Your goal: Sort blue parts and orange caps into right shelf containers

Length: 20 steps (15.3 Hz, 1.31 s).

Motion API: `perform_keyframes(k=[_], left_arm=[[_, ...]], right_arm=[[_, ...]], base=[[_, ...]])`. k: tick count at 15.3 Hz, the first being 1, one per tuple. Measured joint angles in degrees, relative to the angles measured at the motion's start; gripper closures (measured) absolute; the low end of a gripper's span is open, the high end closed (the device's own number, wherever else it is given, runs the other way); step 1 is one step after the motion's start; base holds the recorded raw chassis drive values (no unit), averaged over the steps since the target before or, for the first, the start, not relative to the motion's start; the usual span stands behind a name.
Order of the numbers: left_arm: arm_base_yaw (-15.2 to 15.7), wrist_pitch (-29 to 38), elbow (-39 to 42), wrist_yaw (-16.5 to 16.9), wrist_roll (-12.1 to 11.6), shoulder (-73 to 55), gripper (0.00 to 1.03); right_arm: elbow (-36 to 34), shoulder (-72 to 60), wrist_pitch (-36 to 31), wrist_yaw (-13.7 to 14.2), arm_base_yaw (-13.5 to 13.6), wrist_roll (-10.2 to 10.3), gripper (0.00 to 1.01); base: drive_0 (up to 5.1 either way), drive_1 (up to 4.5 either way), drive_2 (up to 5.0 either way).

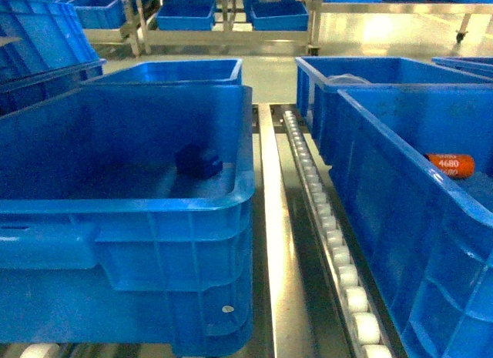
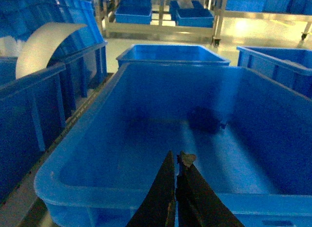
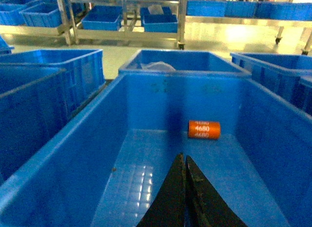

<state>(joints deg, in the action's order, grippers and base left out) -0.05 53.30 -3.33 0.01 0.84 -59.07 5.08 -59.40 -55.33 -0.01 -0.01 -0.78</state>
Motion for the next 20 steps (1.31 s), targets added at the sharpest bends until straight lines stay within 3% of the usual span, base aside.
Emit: perform_keyframes(k=[11, 20], left_arm=[[0.04, -27.19, 2.78, -0.02, 0.00, 32.72, 1.01], [0.04, -41.75, 2.78, -0.02, 0.00, 47.52, 1.01]], right_arm=[[-4.35, 31.63, 27.91, -0.02, 0.00, 0.13, 1.00], [-4.35, 47.21, 43.08, -0.02, 0.00, 0.17, 1.00]], base=[[0.0, 0.00, 0.0], [0.0, 0.00, 0.0]])
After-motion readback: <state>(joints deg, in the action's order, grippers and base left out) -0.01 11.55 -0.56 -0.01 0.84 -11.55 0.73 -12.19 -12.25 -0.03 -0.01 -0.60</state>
